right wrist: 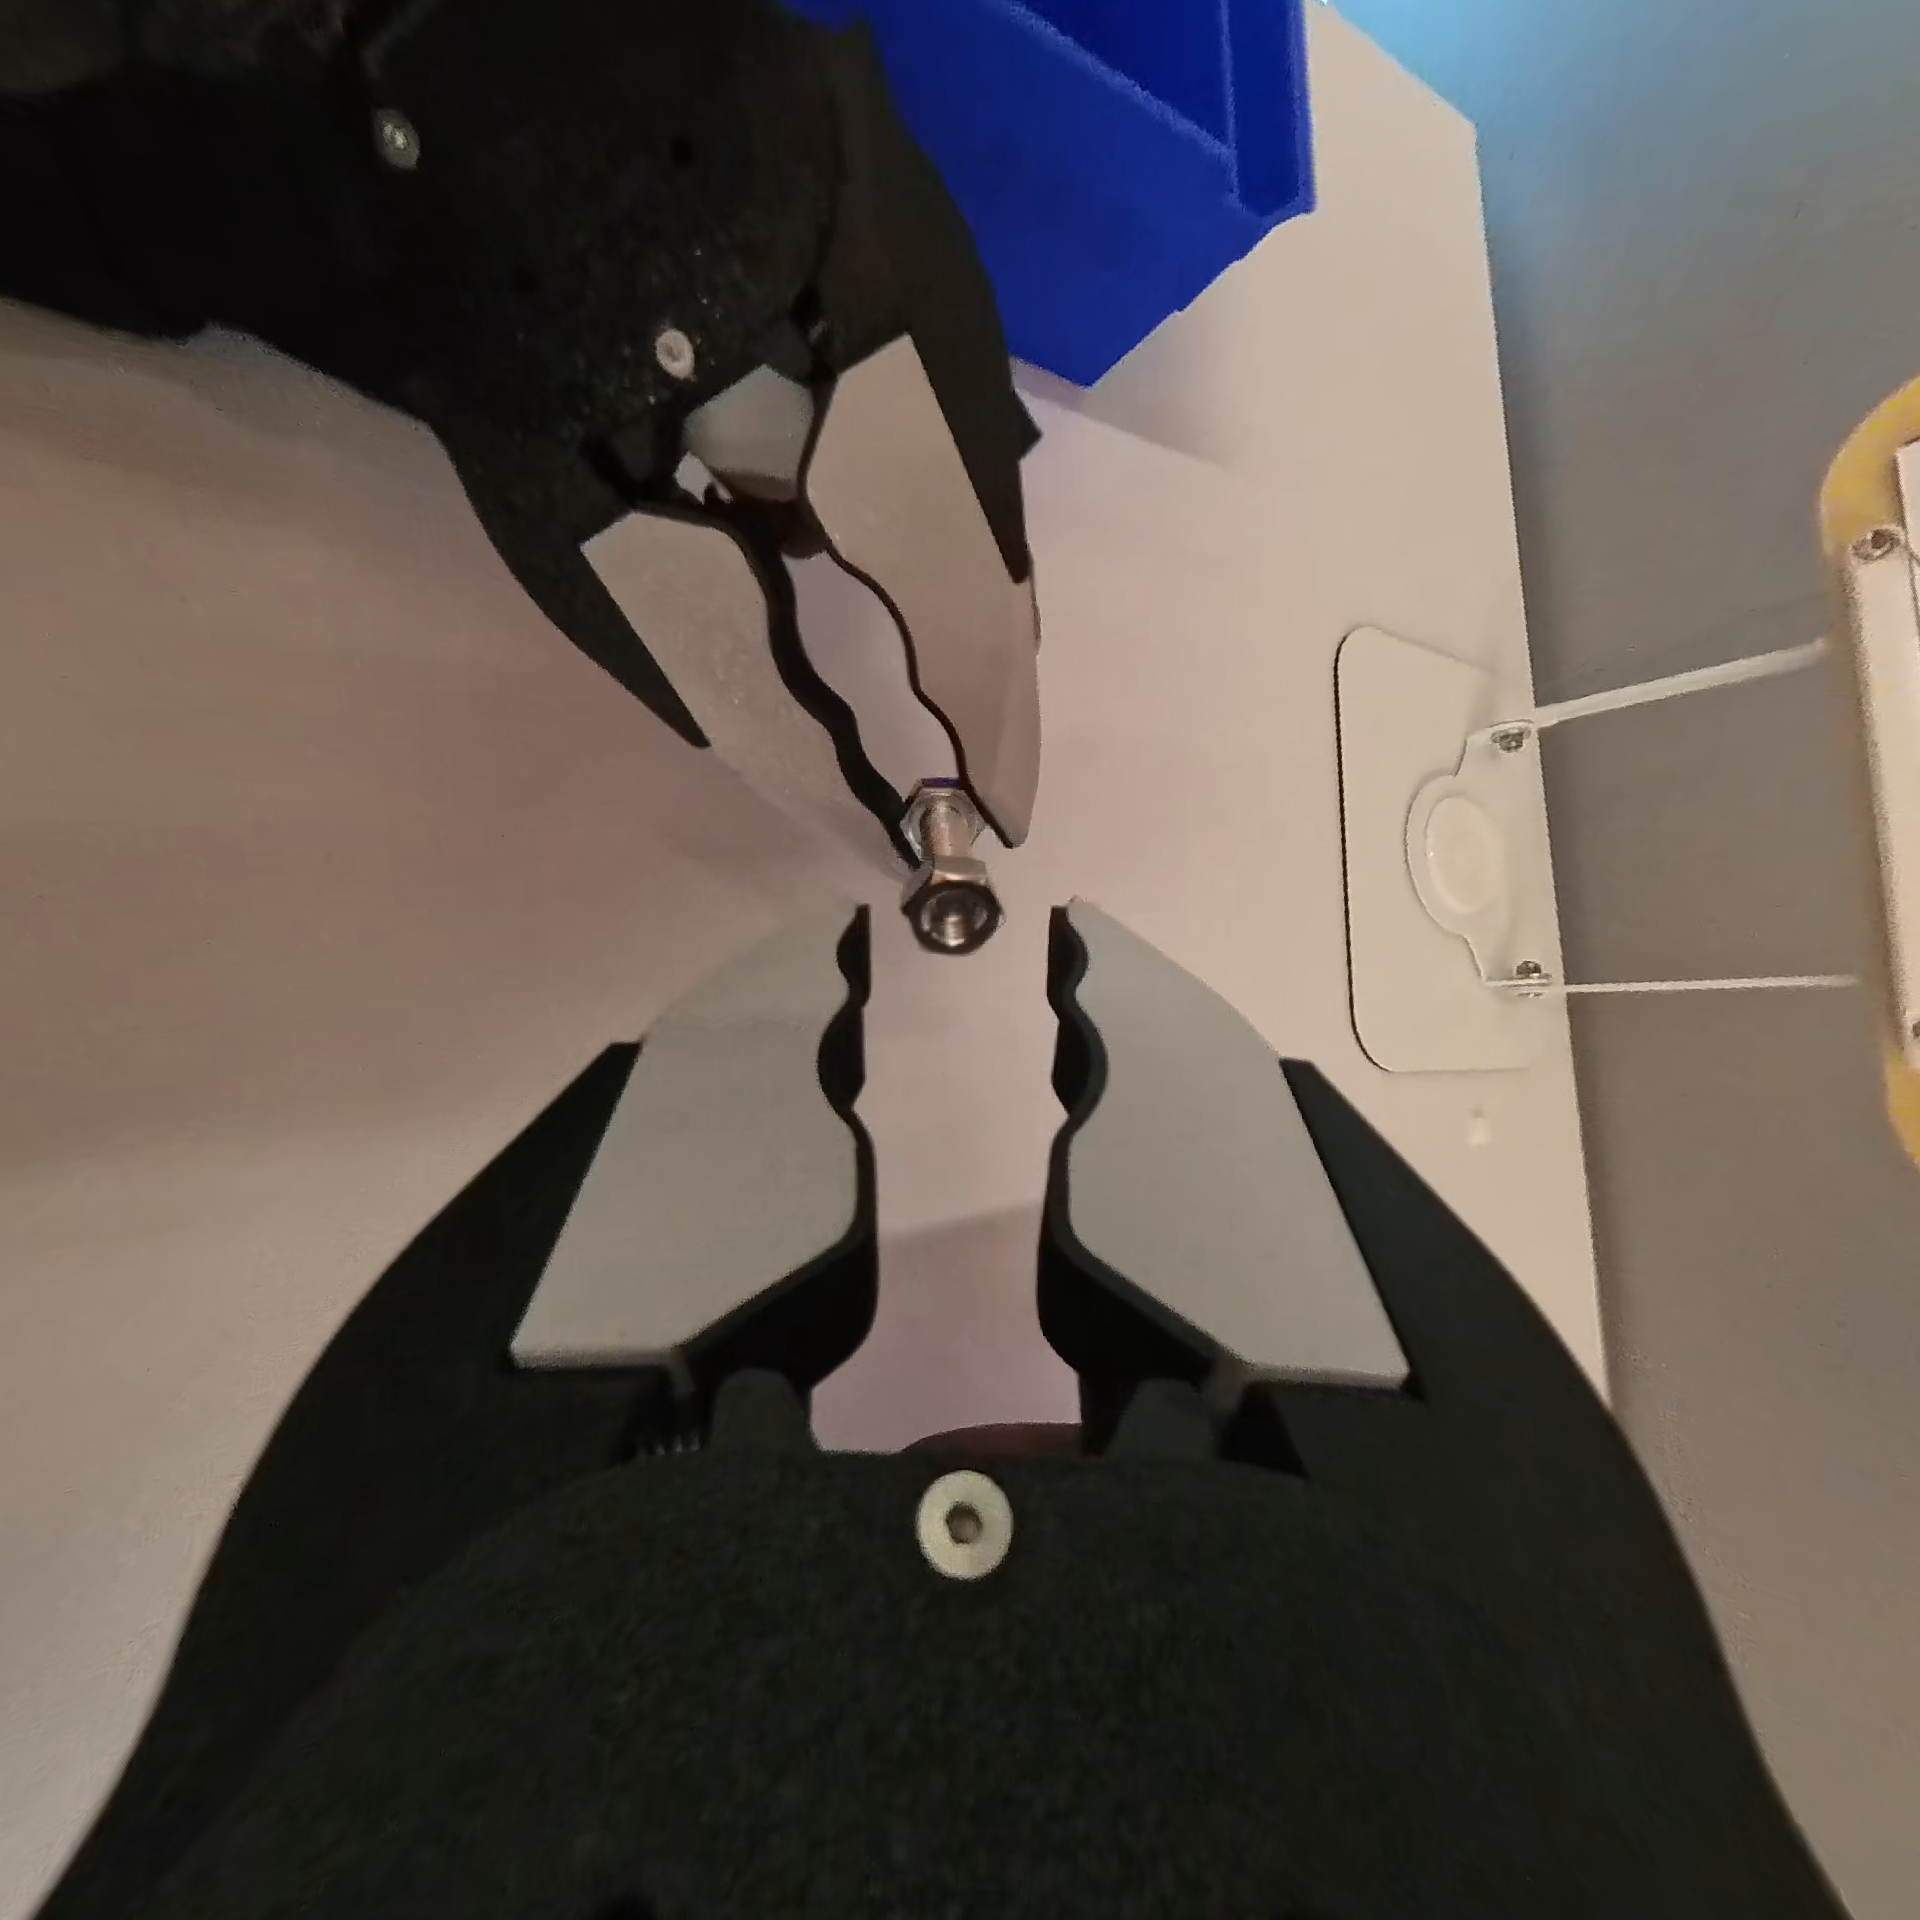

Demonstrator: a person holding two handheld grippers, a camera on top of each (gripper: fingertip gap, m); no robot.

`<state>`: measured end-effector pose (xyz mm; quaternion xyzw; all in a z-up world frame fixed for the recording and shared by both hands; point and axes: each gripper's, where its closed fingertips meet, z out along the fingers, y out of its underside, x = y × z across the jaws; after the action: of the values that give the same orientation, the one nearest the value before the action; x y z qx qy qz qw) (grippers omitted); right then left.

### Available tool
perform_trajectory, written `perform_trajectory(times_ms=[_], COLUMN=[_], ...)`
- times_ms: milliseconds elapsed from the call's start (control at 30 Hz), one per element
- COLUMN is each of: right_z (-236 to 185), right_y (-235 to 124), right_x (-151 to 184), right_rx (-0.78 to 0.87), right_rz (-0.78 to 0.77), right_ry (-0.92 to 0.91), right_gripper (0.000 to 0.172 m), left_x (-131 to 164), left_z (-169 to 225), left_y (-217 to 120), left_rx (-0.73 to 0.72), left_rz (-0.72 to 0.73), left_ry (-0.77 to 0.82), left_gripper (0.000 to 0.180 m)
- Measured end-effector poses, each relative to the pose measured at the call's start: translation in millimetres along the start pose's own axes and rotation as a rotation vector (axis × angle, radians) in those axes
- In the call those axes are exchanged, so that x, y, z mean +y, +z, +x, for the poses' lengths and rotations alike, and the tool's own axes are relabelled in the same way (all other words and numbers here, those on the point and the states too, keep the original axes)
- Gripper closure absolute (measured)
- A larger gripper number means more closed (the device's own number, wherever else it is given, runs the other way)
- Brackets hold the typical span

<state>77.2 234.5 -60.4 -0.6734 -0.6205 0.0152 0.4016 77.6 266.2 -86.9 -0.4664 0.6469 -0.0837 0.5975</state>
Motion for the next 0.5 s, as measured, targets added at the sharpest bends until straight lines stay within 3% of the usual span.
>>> perform_trajectory(times_ms=[100, 167, 233, 367, 433, 500], right_z=[-5, -3, -1, 1, 2, -2], right_y=[5, 8, 11, 21, 23, 20], right_x=[1, 3, 5, 10, 11, 7], right_rx=[-0.023, -0.023, -0.037, -0.108, -0.116, -0.146], right_rz=[-0.022, -0.037, -0.03, 0.032, 0.095, 0.152], right_ry=[-0.02, 0.045, 0.22, 0.822, 0.877, 0.818], right_gripper=[0.153, 0.154, 0.154, 0.154, 0.153, 0.139], left_x=[1, 5, 9, 21, 24, 25], left_z=[4, 3, -2, -8, -8, -11], left_y=[1, 2, 2, 3, 4, 3], left_rx=[0.019, 0.0, -0.046, -0.119, -0.106, -0.1], left_rz=[-0.015, -0.041, -0.074, -0.184, -0.192, -0.182], left_ry=[0.027, 0.056, 0.104, 0.224, 0.182, 0.118], left_gripper=[0.162, 0.162, 0.162, 0.162, 0.162, 0.162])
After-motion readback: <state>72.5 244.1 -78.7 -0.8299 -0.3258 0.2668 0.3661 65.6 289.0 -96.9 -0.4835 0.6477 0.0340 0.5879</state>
